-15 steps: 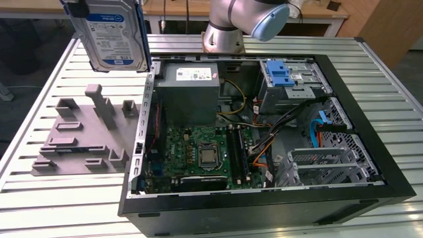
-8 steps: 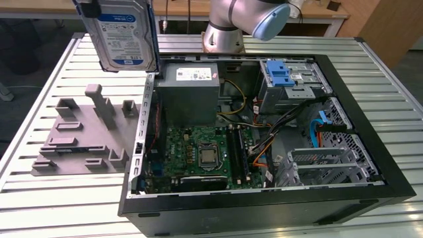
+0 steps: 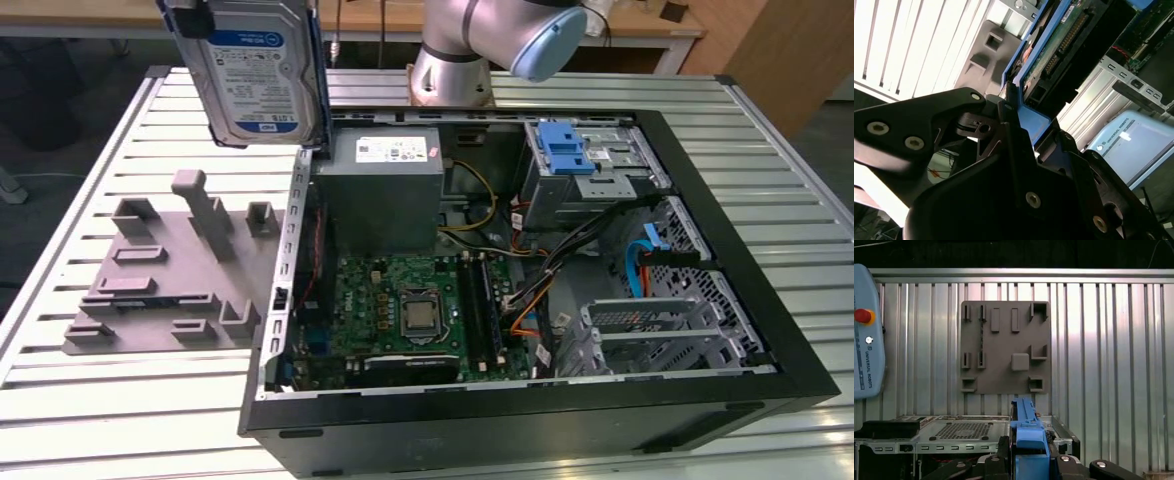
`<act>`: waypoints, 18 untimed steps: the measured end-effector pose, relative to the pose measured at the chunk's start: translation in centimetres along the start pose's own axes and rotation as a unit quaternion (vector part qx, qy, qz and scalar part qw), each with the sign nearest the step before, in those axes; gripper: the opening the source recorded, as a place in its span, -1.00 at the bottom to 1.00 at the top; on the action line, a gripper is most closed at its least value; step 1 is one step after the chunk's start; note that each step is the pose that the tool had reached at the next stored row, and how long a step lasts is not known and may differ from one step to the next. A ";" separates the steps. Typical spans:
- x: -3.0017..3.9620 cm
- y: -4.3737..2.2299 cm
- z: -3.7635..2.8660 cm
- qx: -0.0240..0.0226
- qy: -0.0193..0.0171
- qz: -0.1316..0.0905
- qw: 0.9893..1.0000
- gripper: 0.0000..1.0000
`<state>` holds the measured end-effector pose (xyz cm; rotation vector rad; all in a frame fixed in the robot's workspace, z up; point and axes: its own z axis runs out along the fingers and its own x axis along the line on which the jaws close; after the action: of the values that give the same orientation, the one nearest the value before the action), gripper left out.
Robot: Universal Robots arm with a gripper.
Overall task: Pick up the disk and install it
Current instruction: 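Pick up the disk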
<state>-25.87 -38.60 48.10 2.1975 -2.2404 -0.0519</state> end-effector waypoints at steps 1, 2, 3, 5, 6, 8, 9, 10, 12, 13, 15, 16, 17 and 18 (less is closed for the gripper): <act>0.13 -0.03 -0.01 0.000 0.000 0.000 1.000 -0.27; 0.31 -0.08 -0.01 0.000 0.000 0.000 1.000 -0.27; 0.47 -0.13 -0.01 0.000 0.000 0.000 1.000 -0.27; 0.77 -0.25 -0.02 0.000 0.000 0.000 1.000 -0.27; 0.90 -0.35 -0.03 0.000 0.000 0.000 1.000 -0.27; 1.07 -0.61 -0.04 0.000 0.000 0.000 1.000 -0.27; 1.13 -0.78 -0.04 0.000 0.000 0.000 1.000 -0.27; 1.19 -1.22 -0.06 -0.001 0.000 0.000 1.000 -0.27; 1.22 -1.91 -0.07 -0.001 0.000 0.000 1.000 -0.27; 1.21 -2.17 -0.08 -0.001 0.000 0.000 1.000 -0.27; 1.21 -2.71 -0.10 -0.001 0.000 0.000 1.000 -0.27; 1.20 -3.01 -0.11 -0.001 0.000 0.000 1.000 -0.27; 1.20 -3.29 -0.11 -0.002 0.000 0.000 1.000 -0.27; 1.19 -3.83 -0.12 -0.002 0.000 0.000 1.000 -0.27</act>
<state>-22.06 -39.87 48.10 2.1951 -2.2393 -0.0557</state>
